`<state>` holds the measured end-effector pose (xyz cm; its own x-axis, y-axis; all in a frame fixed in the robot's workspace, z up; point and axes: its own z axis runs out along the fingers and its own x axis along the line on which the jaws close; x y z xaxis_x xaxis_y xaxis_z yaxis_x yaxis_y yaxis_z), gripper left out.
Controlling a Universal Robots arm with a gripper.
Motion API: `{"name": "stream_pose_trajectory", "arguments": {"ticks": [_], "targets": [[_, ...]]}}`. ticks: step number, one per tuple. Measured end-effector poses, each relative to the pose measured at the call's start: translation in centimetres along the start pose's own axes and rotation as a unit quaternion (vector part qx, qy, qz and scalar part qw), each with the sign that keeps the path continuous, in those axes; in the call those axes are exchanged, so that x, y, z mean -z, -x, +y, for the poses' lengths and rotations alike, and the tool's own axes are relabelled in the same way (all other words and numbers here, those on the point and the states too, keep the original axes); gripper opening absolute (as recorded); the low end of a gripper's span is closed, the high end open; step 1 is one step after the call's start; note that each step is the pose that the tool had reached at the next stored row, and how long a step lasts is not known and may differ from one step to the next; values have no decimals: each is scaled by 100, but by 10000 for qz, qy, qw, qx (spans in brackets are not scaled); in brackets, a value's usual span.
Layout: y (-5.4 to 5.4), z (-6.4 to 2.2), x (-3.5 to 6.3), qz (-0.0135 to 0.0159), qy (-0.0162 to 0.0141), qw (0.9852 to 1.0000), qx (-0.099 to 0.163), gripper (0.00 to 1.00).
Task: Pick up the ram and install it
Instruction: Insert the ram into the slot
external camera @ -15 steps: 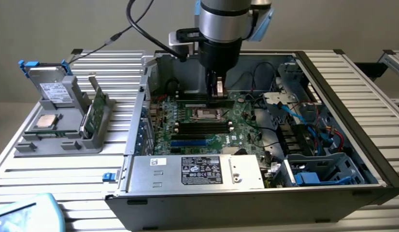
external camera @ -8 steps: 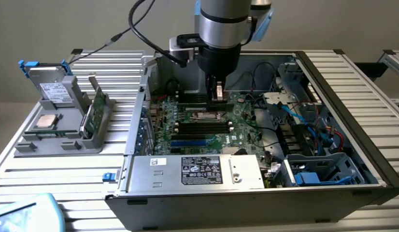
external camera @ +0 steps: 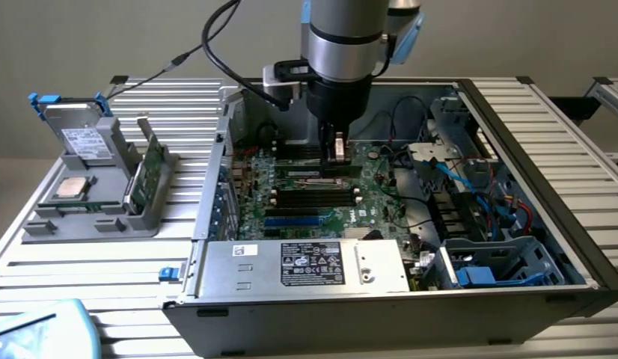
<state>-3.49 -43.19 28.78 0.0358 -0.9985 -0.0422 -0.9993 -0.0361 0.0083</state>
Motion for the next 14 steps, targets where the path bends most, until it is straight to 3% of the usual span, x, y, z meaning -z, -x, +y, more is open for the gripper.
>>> {"name": "stream_pose_trajectory", "arguments": {"ticks": [5,14], "targets": [[12,-1,-64,33,-3,10000,-1,14],[60,-4,-230,41,-2,10000,-1,14]]}}
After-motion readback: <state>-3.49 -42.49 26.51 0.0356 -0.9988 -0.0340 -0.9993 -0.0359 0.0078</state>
